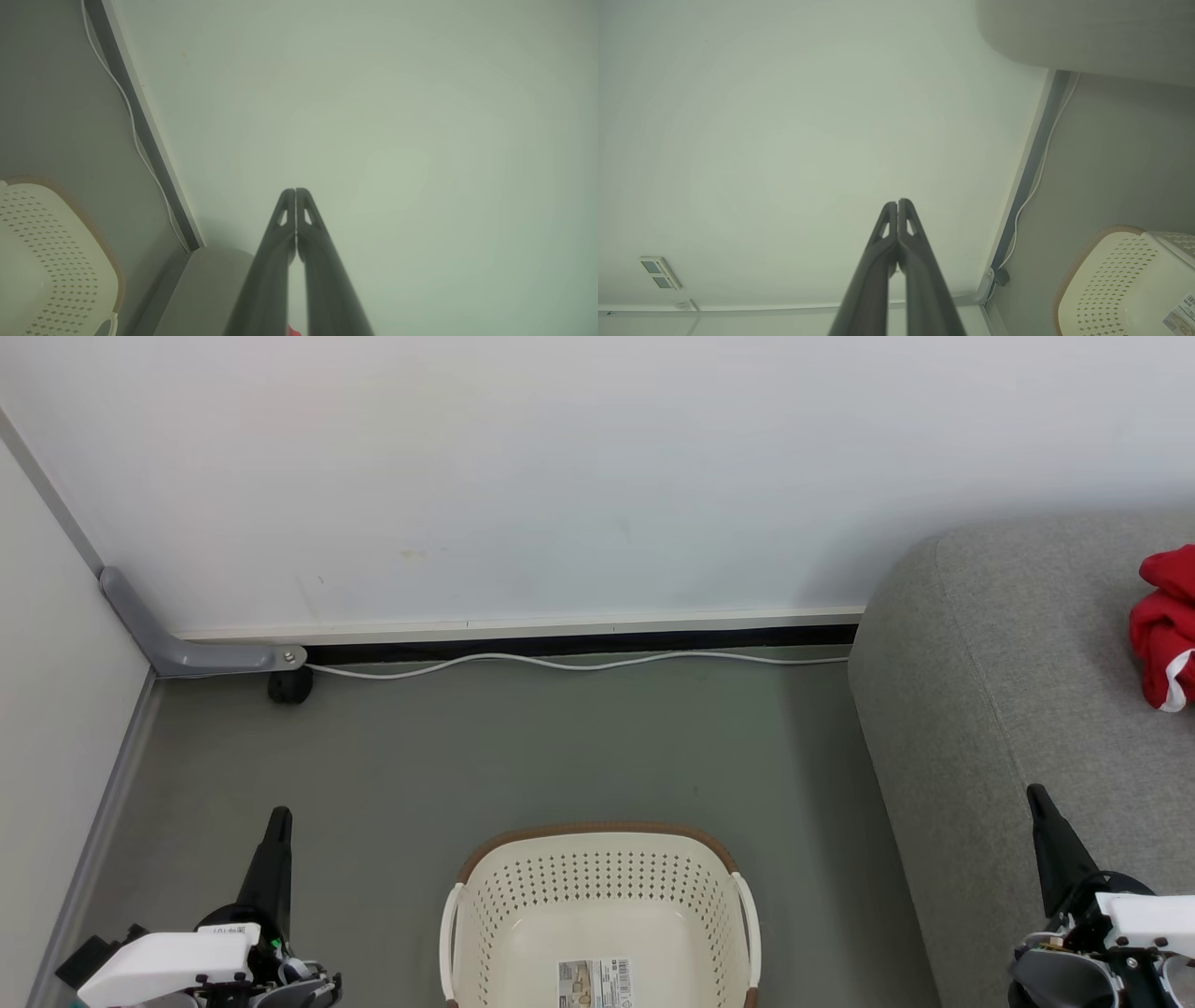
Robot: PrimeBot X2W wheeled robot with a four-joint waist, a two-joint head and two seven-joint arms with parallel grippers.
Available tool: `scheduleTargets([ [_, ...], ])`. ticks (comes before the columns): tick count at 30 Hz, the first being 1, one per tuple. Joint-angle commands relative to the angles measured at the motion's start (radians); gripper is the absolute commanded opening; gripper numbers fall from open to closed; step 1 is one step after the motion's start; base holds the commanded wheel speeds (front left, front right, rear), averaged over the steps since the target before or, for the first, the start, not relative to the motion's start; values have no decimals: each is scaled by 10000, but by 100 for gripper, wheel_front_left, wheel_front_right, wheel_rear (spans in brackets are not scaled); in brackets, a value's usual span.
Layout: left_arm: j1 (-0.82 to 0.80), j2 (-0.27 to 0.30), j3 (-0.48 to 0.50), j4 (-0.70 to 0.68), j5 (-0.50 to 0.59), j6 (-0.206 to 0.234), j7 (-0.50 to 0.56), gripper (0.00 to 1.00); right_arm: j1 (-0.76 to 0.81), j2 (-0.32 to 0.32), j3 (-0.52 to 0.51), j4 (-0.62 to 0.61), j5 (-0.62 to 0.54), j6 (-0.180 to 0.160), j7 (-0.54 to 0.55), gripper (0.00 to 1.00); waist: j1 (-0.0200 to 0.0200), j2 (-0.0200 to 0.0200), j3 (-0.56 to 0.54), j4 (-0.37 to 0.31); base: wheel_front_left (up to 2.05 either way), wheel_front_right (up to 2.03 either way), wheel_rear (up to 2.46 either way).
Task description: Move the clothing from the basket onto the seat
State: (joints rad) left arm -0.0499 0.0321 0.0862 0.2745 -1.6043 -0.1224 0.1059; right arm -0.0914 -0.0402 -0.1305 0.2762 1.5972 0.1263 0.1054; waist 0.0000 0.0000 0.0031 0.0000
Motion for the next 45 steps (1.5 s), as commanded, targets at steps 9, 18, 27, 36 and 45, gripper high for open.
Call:
scheduleTargets([
  [9,-582,181,276,-293,-43,-83,73,0,-165,-100,167,-315,114,44,78,0,0,0,0,0,0,0,0],
  [18,-581,181,276,-293,-44,-83,73,0,-165,-100,167,-315,115,44,78,0,0,0,0,0,0,0,0],
  [27,-581,181,276,-293,-44,-83,72,0,-165,-100,167,-315,115,44,78,0,0,0,0,0,0,0,0],
  [36,-581,181,275,-293,-44,-83,72,0,-165,-100,168,-315,115,44,78,0,0,0,0,0,0,0,0],
  [45,-581,181,275,-293,-44,-83,72,0,-165,-100,168,-315,115,44,78,0,0,0,0,0,0,0,0],
])
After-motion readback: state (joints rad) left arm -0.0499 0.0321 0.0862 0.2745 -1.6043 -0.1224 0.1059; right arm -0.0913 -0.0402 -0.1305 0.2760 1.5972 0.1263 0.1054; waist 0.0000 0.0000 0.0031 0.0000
